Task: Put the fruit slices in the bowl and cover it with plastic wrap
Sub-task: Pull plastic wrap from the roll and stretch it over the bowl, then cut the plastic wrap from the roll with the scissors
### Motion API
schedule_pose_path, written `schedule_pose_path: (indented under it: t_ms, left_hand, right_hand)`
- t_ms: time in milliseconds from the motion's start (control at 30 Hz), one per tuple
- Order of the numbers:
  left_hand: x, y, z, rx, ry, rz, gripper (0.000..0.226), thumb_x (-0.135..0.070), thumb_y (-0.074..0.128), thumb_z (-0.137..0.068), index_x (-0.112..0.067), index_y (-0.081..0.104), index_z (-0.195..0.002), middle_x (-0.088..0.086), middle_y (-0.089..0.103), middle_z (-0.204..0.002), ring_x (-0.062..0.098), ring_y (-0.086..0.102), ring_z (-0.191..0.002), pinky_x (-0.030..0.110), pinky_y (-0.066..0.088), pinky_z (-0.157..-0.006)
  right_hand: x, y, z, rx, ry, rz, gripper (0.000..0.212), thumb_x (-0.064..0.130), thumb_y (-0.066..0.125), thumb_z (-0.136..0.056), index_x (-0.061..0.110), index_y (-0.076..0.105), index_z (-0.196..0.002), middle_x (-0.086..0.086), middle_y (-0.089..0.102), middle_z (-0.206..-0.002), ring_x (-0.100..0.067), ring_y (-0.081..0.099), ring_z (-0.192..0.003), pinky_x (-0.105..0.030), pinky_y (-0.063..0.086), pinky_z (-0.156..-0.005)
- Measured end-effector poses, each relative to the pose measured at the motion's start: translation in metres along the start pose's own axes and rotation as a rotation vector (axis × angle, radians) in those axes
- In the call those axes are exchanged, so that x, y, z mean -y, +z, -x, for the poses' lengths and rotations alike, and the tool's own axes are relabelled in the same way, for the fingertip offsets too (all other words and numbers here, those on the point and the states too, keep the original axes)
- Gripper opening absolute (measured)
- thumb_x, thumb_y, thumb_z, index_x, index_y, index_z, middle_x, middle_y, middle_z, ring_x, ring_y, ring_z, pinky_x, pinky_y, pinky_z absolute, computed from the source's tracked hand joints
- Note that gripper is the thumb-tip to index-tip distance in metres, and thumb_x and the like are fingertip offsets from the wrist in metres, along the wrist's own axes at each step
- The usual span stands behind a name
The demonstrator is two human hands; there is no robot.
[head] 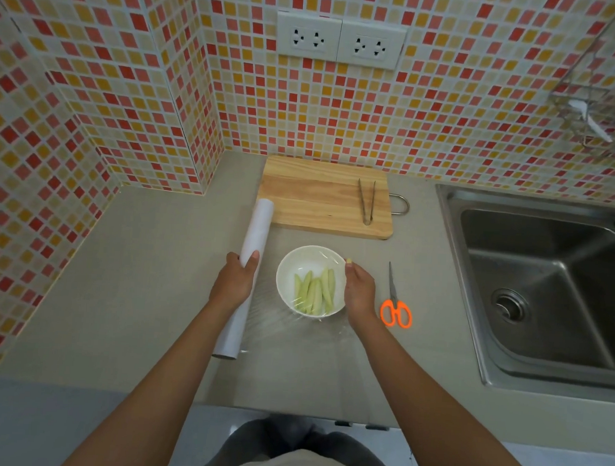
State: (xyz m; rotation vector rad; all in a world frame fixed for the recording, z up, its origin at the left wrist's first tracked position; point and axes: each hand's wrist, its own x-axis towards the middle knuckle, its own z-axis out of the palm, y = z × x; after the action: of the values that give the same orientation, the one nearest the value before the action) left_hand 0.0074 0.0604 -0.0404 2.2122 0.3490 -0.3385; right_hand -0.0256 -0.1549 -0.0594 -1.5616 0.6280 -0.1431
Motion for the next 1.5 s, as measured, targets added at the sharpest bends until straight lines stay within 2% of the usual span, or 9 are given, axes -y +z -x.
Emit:
schedule_pose_path:
  t_ms: [200,333,467,633,833,933,1167,1333,1500]
  left_hand:
    - [-0.001,-0.002,-0.001,0.035,-0.004,0.056,0.062,-0.055,0.033,-0.096,-0.002,0.037,-0.129,0.008,0.05,-0.111,0.024,0.05,-0.094,0.033,0.038,-0.076]
    - [-0.003,-0.001,-0.003,0.037,-0.009,0.062,0.059,-0.052,0.032,-0.097,-0.002,0.037,-0.129,0.014,0.052,-0.121,0.025,0.05,-0.094,0.034,0.038,-0.077]
    - [-0.003,0.0,-0.006,0.027,-0.014,0.051,0.055,-0.046,0.031,-0.098,-0.001,0.037,-0.129,0.019,0.05,-0.131,0.033,0.051,-0.113,0.035,0.036,-0.081]
    - [-0.004,0.002,-0.008,0.034,-0.03,0.066,0.044,-0.035,0.03,-0.098,0.0,0.039,-0.124,0.02,0.051,-0.125,0.034,0.051,-0.109,0.036,0.035,-0.08]
    - [-0.003,0.003,-0.01,0.043,-0.031,0.108,0.037,-0.033,0.031,-0.098,-0.002,0.04,-0.117,0.011,0.047,-0.107,0.027,0.045,-0.092,0.035,0.032,-0.076]
    - [-0.002,0.0,-0.011,0.055,-0.024,0.109,0.041,-0.033,0.03,-0.098,-0.001,0.038,-0.122,0.009,0.045,-0.107,0.026,0.045,-0.094,0.035,0.032,-0.077]
    - [0.001,-0.005,-0.012,0.067,-0.01,0.118,0.041,-0.036,0.032,-0.099,-0.002,0.039,-0.119,0.009,0.047,-0.107,0.025,0.046,-0.092,0.034,0.034,-0.075]
    - [0.001,-0.007,-0.007,0.059,-0.033,0.126,0.045,-0.039,0.034,-0.099,-0.001,0.038,-0.124,0.01,0.048,-0.111,0.025,0.047,-0.095,0.034,0.035,-0.078]
    - [-0.001,-0.009,-0.003,0.047,-0.037,0.125,0.051,-0.04,0.036,-0.099,0.001,0.037,-0.128,0.018,0.051,-0.126,0.033,0.052,-0.112,0.037,0.038,-0.084]
  right_hand:
    - [0.006,-0.003,-0.002,0.03,0.04,0.02,0.033,0.016,0.045,-0.096,-0.003,0.054,-0.071,-0.01,0.045,-0.069,-0.017,0.04,-0.068,-0.029,0.031,-0.064]
    - [0.015,-0.01,-0.001,0.014,0.056,-0.022,0.026,0.019,0.05,-0.092,0.008,0.069,-0.076,-0.004,0.06,-0.073,-0.015,0.053,-0.071,-0.028,0.041,-0.067]
    - [0.024,-0.023,-0.003,-0.063,-0.038,0.018,0.023,0.012,0.051,-0.094,-0.002,0.069,-0.09,-0.017,0.067,-0.089,-0.021,0.061,-0.085,-0.035,0.048,-0.082]
    - [0.028,-0.053,-0.003,-0.194,-0.103,0.466,0.015,0.011,0.06,-0.087,0.002,0.069,-0.094,-0.015,0.071,-0.096,-0.029,0.066,-0.09,-0.035,0.051,-0.081]
    - [0.025,-0.082,0.008,-0.211,0.127,1.091,0.023,0.012,0.061,-0.082,0.002,0.063,-0.103,-0.017,0.065,-0.112,-0.034,0.062,-0.105,-0.033,0.05,-0.08]
    - [0.016,-0.084,0.012,-0.19,0.225,1.106,0.024,0.017,0.057,-0.085,0.005,0.065,-0.104,-0.015,0.065,-0.113,-0.033,0.063,-0.105,-0.032,0.05,-0.081]
    - [0.009,-0.083,0.019,-0.219,0.202,1.119,0.019,0.024,0.057,-0.084,0.009,0.067,-0.091,-0.011,0.07,-0.099,-0.031,0.067,-0.092,-0.026,0.041,-0.065]
    - [0.011,-0.089,0.018,-0.194,0.243,1.137,0.017,0.028,0.059,-0.08,0.011,0.063,-0.081,-0.01,0.07,-0.094,-0.031,0.068,-0.088,-0.026,0.043,-0.065]
    - [0.017,-0.095,0.02,-0.168,0.284,1.076,0.017,0.027,0.063,-0.074,0.012,0.054,-0.073,-0.01,0.069,-0.094,-0.032,0.067,-0.089,-0.027,0.043,-0.065]
